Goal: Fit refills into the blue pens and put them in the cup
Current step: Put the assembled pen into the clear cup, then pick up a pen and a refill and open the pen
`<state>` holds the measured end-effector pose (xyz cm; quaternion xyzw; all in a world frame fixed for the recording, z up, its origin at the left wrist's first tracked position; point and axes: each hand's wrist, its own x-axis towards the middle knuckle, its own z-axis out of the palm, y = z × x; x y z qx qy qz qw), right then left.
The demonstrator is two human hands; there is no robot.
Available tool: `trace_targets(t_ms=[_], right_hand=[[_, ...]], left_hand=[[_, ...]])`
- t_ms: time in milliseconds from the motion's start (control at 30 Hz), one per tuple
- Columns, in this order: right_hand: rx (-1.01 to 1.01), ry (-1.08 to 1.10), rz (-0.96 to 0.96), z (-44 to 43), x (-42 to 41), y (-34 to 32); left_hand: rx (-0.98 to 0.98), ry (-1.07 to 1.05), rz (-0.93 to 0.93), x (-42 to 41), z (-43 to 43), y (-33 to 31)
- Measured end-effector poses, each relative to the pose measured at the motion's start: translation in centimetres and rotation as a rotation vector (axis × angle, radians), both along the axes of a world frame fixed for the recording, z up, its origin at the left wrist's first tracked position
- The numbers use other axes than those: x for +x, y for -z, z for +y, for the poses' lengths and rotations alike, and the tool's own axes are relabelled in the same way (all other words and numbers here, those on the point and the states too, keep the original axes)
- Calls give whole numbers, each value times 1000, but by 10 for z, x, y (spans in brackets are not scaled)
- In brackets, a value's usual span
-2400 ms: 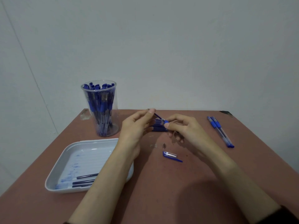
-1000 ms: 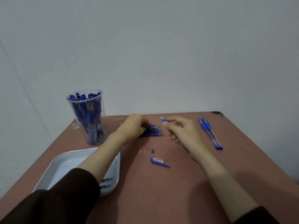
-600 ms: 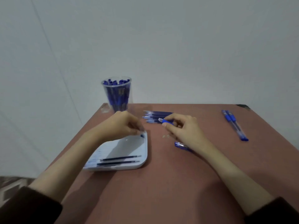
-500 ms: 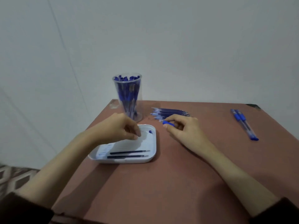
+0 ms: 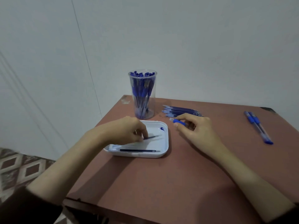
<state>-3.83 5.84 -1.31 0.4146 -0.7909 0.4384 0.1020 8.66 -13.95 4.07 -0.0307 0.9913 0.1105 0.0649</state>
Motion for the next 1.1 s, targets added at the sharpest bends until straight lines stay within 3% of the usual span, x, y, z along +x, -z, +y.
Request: trace_targets(t_ms=[100, 267, 500, 1100], right_hand=[[-27, 52, -9, 4, -7, -2], [-70, 198, -74, 15, -24, -4], [-74, 318, -175, 33, -44, -7], [-15, 152, -145, 31, -40, -7]], left_hand=[[242, -54, 168, -10, 2, -14], [1085, -82, 467, -44, 48, -22], [1598, -233, 714, -98, 102, 5], [1747, -255, 645, -108, 98, 20]])
